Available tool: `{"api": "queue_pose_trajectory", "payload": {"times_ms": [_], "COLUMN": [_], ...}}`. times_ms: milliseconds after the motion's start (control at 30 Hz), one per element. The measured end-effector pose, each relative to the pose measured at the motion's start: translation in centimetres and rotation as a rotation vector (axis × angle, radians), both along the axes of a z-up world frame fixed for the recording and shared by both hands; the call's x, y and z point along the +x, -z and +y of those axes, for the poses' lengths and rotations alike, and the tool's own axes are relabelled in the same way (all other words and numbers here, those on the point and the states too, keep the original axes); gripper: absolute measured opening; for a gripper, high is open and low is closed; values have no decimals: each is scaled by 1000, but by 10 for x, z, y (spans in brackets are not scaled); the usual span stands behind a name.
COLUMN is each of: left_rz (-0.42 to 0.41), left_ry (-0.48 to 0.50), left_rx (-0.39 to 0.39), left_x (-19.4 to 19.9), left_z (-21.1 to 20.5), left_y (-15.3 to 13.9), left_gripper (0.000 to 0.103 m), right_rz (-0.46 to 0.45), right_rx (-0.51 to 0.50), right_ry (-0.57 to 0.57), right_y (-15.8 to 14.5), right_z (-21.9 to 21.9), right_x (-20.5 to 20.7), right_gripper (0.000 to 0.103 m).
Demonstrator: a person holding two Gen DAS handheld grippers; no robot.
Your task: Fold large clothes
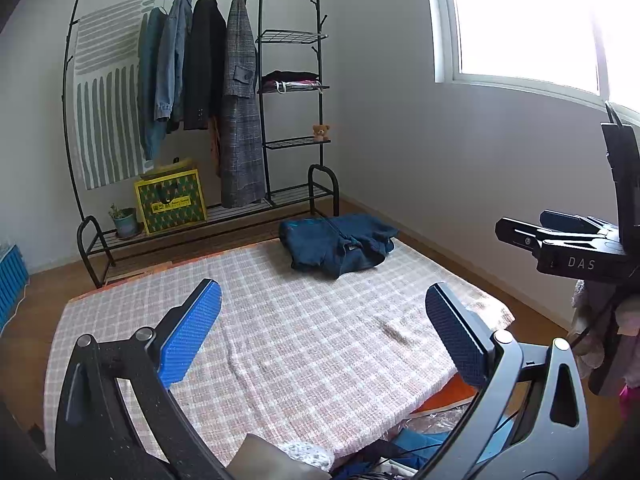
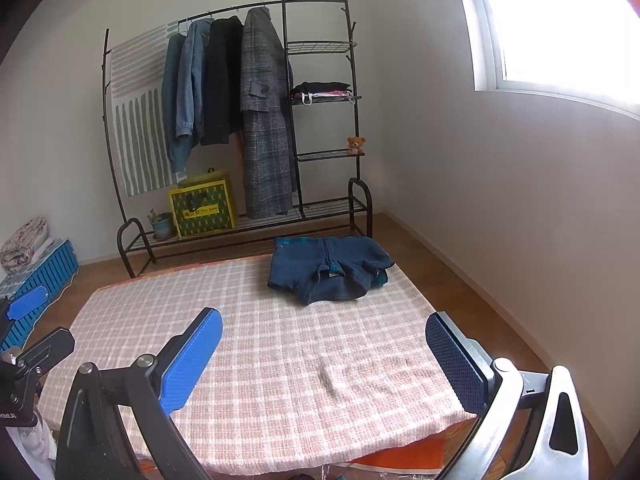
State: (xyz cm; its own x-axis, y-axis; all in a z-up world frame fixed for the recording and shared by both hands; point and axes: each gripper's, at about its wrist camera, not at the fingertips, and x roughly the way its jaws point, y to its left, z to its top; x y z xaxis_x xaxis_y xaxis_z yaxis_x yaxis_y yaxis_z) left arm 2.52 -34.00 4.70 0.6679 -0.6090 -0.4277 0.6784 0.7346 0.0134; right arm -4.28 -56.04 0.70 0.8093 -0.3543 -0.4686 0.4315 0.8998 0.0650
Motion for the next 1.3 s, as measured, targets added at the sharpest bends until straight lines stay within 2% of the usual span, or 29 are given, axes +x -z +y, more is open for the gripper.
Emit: {"api": "queue_pose_trajectory", "payload": {"times_ms": [233, 833, 1300], "left_rz": [-12, 31, 15], "left_ry": [-7, -22, -28], "left_rx": [0, -7, -2], "left_x": [-1, 7, 6], "left_z": [0, 1, 1], "left_y": [-3, -1, 2], "left_gripper": [103, 103, 103], "right_rz": [0, 20, 24], "right_rx": [0, -6, 31], "right_ry": [0, 9, 5], "right_y": [0, 6, 13], "right_z": [-1, 6, 8], "right_x": [0, -4, -5], "right_gripper": [103, 103, 103]}}
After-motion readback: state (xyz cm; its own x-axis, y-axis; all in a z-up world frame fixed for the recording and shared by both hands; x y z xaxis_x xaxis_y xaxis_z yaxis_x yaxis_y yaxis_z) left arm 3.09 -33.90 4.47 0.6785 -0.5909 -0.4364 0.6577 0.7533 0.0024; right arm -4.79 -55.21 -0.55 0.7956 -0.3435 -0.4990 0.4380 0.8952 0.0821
